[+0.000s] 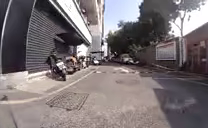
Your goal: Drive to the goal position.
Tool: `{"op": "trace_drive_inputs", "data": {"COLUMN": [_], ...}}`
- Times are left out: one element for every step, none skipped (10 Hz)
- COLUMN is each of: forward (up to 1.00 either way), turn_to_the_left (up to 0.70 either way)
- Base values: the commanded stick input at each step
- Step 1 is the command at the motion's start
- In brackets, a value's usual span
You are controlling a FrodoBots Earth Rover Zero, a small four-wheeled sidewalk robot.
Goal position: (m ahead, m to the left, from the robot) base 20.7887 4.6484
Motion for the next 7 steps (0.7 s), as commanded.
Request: {"op": "trace_drive_inputs", "data": {"forward": [0.45,0.45,0.45,0.45,0.45,0.45,0.45], "turn_to_the_left": [0.0,0.0,0.0,0.0,0.0,0.0,0.0]}}
